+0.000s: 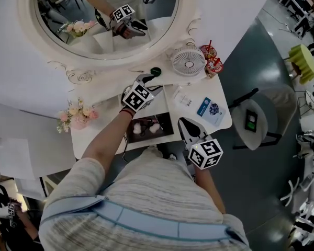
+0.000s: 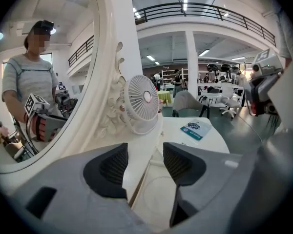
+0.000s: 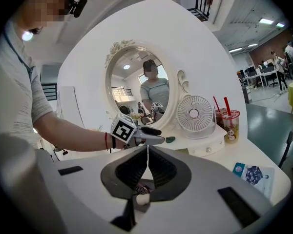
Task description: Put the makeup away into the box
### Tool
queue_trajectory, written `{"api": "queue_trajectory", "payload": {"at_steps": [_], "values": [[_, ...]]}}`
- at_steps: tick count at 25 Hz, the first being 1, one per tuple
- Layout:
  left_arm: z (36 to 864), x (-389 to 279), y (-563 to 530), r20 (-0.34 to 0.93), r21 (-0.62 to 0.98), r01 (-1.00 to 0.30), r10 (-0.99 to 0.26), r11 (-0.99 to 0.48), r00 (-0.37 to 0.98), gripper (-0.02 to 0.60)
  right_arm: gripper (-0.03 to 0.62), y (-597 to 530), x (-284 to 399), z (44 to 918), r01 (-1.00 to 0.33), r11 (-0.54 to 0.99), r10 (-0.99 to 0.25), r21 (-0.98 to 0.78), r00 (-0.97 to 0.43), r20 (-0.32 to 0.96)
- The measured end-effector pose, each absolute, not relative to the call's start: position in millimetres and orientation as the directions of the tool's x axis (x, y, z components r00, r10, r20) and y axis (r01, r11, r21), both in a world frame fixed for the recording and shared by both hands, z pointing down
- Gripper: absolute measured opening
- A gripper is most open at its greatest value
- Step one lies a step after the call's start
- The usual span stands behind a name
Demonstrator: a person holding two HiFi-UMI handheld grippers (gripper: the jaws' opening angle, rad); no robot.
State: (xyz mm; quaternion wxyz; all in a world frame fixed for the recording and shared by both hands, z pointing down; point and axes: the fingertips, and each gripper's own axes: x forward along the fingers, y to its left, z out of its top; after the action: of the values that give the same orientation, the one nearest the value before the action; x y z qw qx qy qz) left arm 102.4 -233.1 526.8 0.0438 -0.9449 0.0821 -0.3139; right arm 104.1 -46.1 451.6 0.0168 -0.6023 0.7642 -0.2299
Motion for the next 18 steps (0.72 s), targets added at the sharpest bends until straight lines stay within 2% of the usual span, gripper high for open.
{"api": "queue_trajectory", "payload": {"at_steps": [18], "values": [[574.1,125.5,-283.3,0.68,-0.246,-0.131,-0.268,-0.96,0.683,0.222,0.011,-59.3,124.7,468.1,-0.916,0.09,-0.933,-0.392,-0.215,0.288]]}}
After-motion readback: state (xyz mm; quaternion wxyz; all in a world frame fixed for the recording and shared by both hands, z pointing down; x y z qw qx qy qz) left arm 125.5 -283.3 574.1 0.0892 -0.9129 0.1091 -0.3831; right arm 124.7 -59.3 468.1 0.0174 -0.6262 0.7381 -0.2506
